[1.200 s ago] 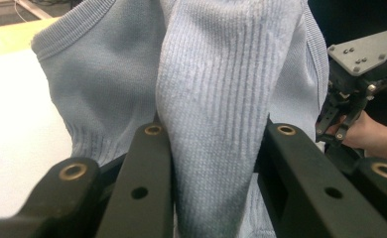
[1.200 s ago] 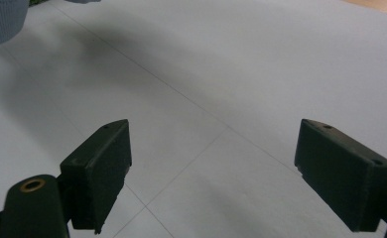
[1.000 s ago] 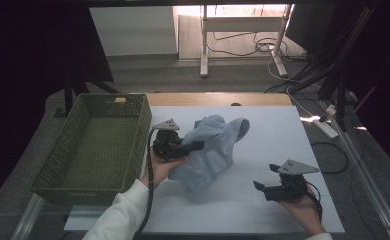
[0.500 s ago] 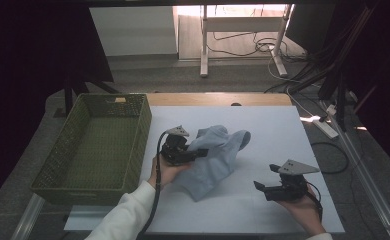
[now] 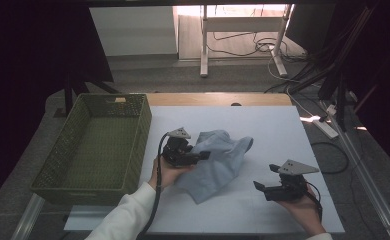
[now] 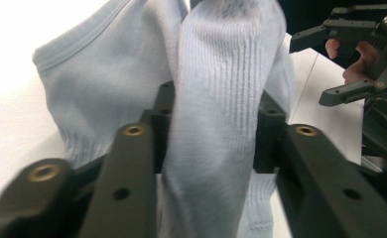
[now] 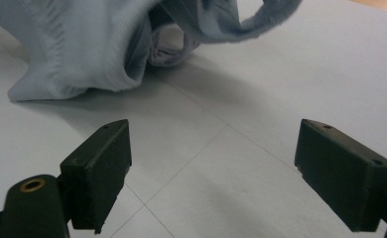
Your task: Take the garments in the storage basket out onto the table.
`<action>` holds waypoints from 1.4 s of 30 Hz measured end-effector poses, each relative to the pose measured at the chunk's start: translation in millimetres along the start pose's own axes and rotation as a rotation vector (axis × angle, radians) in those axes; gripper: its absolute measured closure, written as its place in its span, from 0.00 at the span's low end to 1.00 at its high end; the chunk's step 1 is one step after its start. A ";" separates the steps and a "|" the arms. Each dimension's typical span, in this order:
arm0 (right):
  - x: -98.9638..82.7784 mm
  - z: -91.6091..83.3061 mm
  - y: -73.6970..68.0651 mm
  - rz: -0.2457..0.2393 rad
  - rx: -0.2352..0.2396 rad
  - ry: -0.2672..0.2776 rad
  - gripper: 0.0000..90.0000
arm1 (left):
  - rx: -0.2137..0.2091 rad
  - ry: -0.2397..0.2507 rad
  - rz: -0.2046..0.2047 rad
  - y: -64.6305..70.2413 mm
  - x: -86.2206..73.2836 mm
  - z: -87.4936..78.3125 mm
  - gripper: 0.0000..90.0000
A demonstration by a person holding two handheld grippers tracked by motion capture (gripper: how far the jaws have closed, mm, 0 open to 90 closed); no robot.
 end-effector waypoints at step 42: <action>2.6 2.8 -3.9 -0.004 0.010 0.010 0.17 | 0.065 0.058 0.056 22.0 -33.4 -45.7 0.30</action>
Point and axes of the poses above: each handheld gripper's, and its own axes: z roughly forward along the jaws, x roughly out of its top, y roughly to its right, the point moved 5 cm from there along z, roughly forward along the jaws, and after that the axes turned 13 degrees about -x, right-handed, at the moved point
